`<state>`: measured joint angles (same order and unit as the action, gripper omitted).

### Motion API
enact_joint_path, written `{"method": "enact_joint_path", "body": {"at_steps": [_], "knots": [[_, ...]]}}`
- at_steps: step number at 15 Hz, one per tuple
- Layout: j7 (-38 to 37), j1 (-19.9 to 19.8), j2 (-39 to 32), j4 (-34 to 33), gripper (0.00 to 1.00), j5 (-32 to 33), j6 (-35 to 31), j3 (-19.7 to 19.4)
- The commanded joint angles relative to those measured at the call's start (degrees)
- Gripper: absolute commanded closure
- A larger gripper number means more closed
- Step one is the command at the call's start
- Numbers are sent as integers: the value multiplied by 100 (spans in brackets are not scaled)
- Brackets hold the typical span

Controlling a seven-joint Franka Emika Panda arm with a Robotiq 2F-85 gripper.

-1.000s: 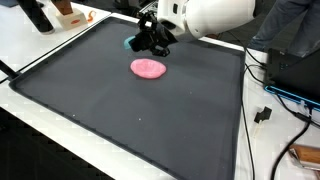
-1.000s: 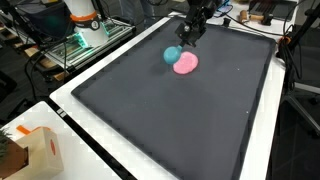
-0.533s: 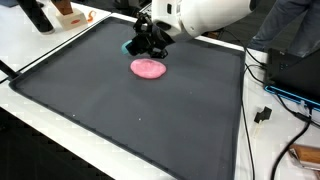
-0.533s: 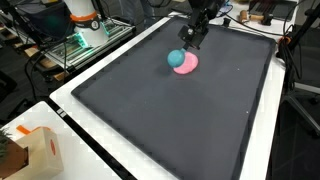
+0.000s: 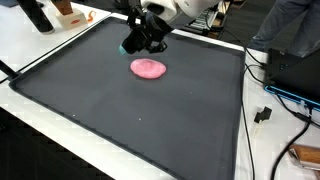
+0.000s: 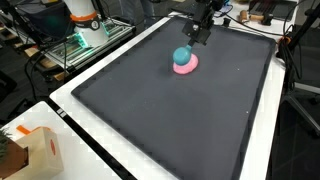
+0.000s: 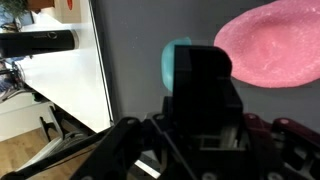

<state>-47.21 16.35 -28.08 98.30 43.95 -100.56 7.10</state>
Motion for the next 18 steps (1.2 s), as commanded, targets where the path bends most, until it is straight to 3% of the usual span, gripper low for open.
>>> {"method": "enact_joint_path", "body": {"at_steps": [1,6,10,14,18], "knots": [[678,-274,602,497,75,-558,-575,55],[1839,-575,1247,1052,75,-1503,-1482,-16],[2929,-879,1720,1716,75,-2416,-2721,-52],[4430,-1218,1983,2266,75,-3855,-3635,13],[6163,-1484,2090,2534,75,-5552,-3713,97]]}}
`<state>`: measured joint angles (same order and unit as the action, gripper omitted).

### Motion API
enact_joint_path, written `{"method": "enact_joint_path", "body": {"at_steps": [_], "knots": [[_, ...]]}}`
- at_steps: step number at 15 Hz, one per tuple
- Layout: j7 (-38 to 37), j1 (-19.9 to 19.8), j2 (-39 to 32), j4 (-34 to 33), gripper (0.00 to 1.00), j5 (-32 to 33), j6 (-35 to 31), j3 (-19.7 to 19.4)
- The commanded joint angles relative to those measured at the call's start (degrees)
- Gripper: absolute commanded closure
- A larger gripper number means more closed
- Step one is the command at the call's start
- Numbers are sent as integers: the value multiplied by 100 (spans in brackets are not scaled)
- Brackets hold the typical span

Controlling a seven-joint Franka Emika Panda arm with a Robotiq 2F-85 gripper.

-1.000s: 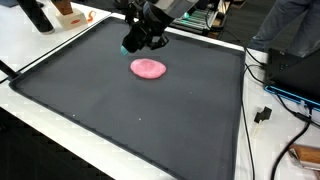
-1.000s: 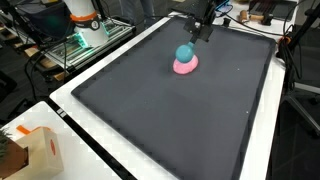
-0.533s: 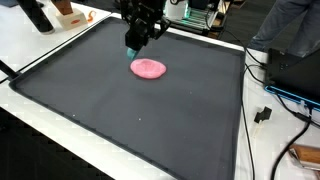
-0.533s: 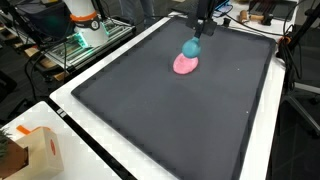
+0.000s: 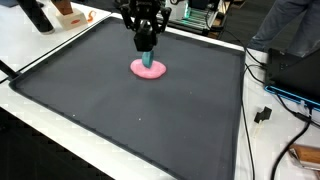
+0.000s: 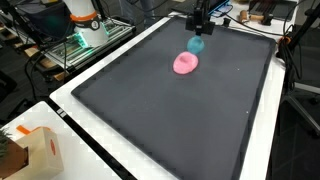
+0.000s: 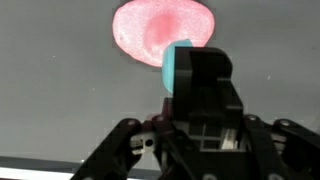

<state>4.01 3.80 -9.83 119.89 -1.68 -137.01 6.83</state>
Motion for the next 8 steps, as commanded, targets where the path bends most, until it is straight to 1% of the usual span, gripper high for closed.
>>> {"method": "enact_joint_path", "body": {"at_steps": [1,4,8], "knots": [[1376,-270,276,395,75,-1309,51,122],[2261,-383,268,453,75,-2143,192,110],[3055,-500,198,489,75,-2890,397,74]]}}
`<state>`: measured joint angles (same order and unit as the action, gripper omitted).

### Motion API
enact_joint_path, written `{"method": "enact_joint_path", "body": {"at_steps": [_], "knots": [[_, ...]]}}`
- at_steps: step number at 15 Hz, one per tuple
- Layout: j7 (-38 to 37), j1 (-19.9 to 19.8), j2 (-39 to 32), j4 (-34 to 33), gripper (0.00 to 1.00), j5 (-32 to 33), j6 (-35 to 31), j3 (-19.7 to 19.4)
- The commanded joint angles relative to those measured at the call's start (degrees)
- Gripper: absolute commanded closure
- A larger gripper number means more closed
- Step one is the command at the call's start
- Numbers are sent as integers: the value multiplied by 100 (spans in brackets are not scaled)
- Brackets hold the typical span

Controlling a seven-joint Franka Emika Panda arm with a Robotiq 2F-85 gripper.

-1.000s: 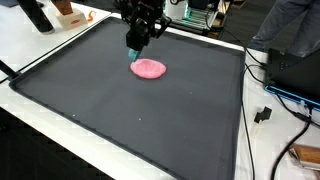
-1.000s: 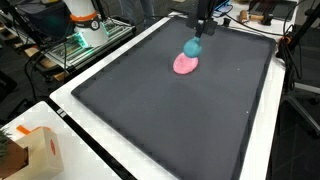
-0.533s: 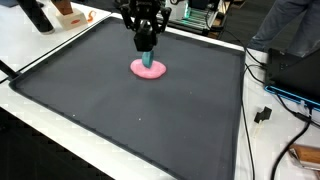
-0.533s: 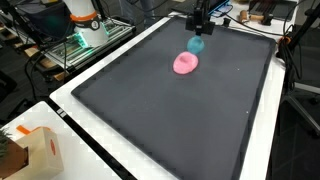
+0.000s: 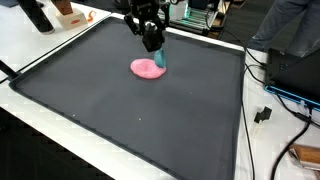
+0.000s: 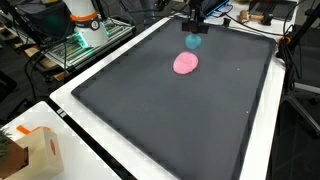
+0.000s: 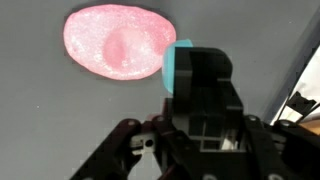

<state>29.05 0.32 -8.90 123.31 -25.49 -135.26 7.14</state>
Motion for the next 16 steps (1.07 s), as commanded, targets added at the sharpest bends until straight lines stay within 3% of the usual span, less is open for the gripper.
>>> {"method": "enact_joint_path", "body": {"at_steps": [1,16], "knots": [[734,-181,84,151,75,-670,283,36],[2415,-333,-172,261,75,-2249,769,-179]]}}
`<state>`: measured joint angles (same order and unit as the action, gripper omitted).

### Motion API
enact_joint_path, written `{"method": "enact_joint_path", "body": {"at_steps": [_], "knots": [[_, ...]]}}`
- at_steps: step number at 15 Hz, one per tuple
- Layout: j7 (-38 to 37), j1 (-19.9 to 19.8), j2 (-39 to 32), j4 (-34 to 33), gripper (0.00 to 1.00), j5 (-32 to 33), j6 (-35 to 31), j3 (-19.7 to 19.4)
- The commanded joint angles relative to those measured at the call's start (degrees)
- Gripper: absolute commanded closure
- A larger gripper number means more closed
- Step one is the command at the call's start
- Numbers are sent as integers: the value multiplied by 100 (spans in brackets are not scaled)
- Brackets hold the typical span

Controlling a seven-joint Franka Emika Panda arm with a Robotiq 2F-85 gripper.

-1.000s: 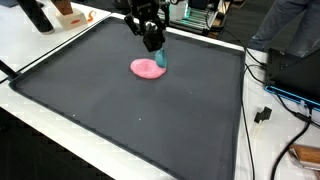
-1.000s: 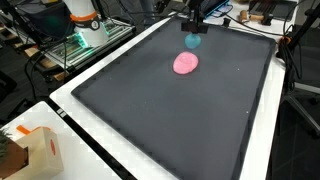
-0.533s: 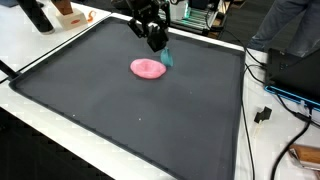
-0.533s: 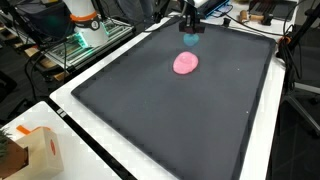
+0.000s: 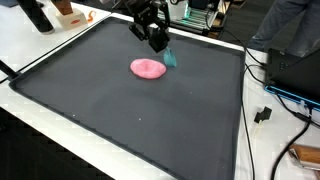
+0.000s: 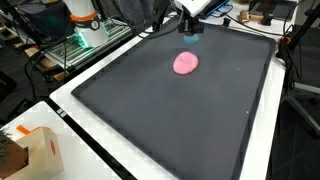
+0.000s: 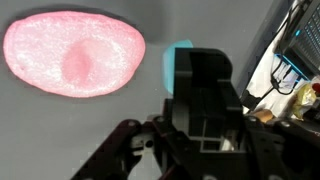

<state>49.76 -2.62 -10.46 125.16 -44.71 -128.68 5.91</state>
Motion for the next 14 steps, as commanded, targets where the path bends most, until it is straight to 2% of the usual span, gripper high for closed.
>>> {"method": "enact_joint_path", "body": {"at_steps": [1,14], "knots": [[413,-44,-48,72,75,-406,119,-65],[1097,-71,-389,35,75,-992,229,-125]]}}
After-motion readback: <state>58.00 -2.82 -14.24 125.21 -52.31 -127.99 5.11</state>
